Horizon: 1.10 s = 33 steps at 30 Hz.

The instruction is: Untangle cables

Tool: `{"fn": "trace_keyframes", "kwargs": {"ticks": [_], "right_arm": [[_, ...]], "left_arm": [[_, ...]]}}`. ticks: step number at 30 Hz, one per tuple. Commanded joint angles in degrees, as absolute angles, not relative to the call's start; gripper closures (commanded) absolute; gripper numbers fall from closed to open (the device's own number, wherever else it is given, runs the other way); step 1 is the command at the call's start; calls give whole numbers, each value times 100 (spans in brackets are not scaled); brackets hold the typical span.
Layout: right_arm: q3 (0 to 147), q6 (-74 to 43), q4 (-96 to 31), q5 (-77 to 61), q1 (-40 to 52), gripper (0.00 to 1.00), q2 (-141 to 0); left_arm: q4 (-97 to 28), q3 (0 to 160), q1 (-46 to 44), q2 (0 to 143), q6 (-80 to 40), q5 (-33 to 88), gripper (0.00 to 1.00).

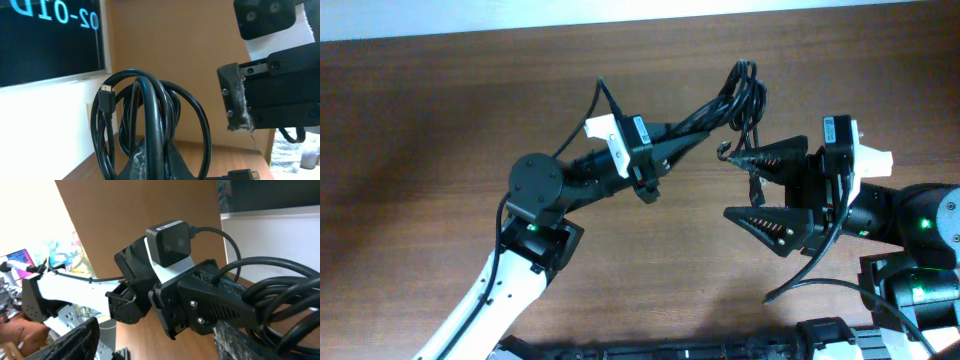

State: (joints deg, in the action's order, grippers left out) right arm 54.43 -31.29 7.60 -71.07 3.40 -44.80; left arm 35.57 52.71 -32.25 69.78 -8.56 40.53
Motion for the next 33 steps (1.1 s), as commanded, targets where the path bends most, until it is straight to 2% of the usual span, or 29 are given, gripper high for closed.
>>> {"fn": "trace_keyframes", "kwargs": {"ticks": [1,8,15,25,28,30,31,33], "right_arm": [[5502,-3111,775,-7325,336,28,-4469],[5502,-3092,832,-7111,322,32,-4974],[5502,-3094,1055,-6941,-110,32,-5026],[5502,-3096,1363,-7006,-108,33,-5024],[5502,-3096,1361,-7011,-108,56,-5024],[5502,-3096,1363,-7030,-108,64,-5024],[5502,-3094,1363,-7030,-108,76,-5024],[5502,-3096,1363,-7028,-108,88,-5024]], "left_arm": [[3736,5319,-3264,6930,-786,4136,100],[4154,5319,-3264,6919,-808,4943,100],[4154,5319,-3264,6919,-810,5107,100],[4154,5319,-3507,6921,-823,5312,100],[4158,5319,-3520,6921,-823,5271,100],[4156,5319,-3520,6921,-823,5271,100],[4154,5319,-3520,6921,-823,5271,100],[4156,5319,-3520,6921,-825,5271,100]]}}
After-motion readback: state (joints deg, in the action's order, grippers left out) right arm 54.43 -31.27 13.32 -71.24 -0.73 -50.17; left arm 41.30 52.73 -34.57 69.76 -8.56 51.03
